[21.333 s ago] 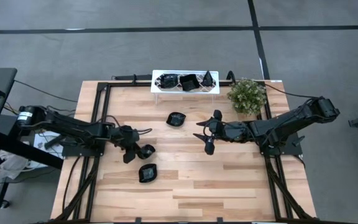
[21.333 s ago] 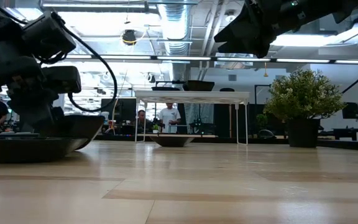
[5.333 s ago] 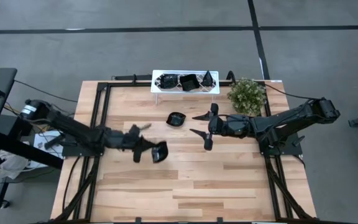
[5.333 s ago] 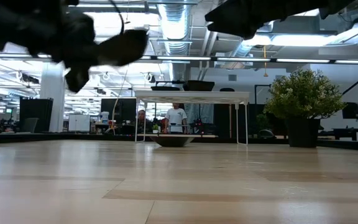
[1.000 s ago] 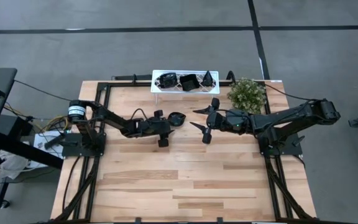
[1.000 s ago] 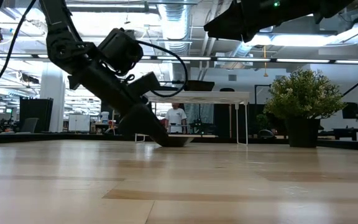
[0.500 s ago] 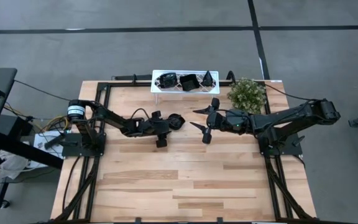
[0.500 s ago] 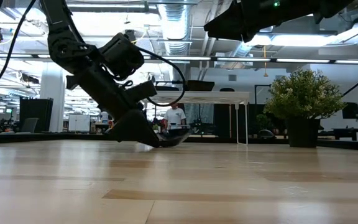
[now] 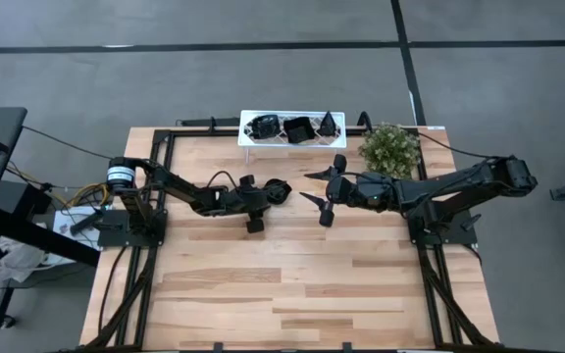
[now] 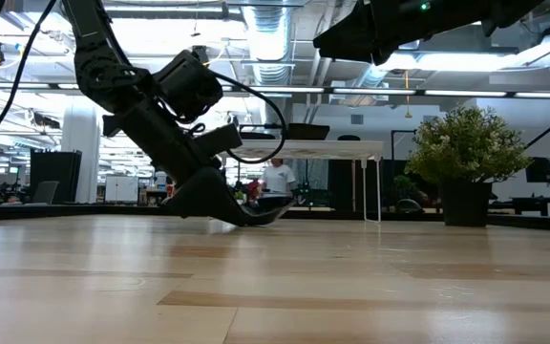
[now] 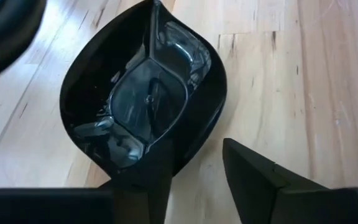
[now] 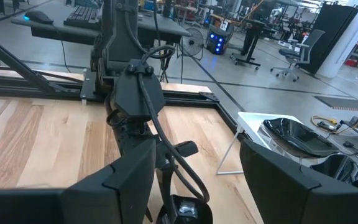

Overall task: Pick & Place Mini shaped plates
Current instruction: Stack the leaf-shaped plate on top of the leaf-shaped plates on the shelf

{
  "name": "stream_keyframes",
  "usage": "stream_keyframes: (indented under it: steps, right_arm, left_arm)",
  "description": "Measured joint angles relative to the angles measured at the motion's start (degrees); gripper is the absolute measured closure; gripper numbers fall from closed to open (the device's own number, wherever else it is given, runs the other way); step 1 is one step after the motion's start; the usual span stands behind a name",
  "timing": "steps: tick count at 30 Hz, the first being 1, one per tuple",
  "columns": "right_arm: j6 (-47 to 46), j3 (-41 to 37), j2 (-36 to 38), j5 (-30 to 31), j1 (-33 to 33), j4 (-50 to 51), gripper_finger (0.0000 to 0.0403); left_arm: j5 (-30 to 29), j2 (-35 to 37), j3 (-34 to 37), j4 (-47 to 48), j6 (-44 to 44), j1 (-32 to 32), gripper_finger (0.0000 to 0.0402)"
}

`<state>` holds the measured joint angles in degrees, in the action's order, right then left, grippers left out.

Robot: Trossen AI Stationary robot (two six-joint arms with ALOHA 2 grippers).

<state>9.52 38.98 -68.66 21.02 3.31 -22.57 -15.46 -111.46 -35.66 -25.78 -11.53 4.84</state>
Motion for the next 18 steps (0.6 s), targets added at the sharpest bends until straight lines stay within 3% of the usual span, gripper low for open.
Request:
stream_keyframes:
  steps: [12,18]
  right_arm:
    - [0.0,0.0,0.0,0.0,0.0,0.0,0.0173]
    - [0.0,0.0,0.0,0.0,0.0,0.0,0.0173]
  left_arm:
    - [-0.5,-0.1,0.0,-0.7,0.1,-1.9,0.0376]
    - [-1.1,0.0,0.0,-1.2,0.1,-3.5,0.0391]
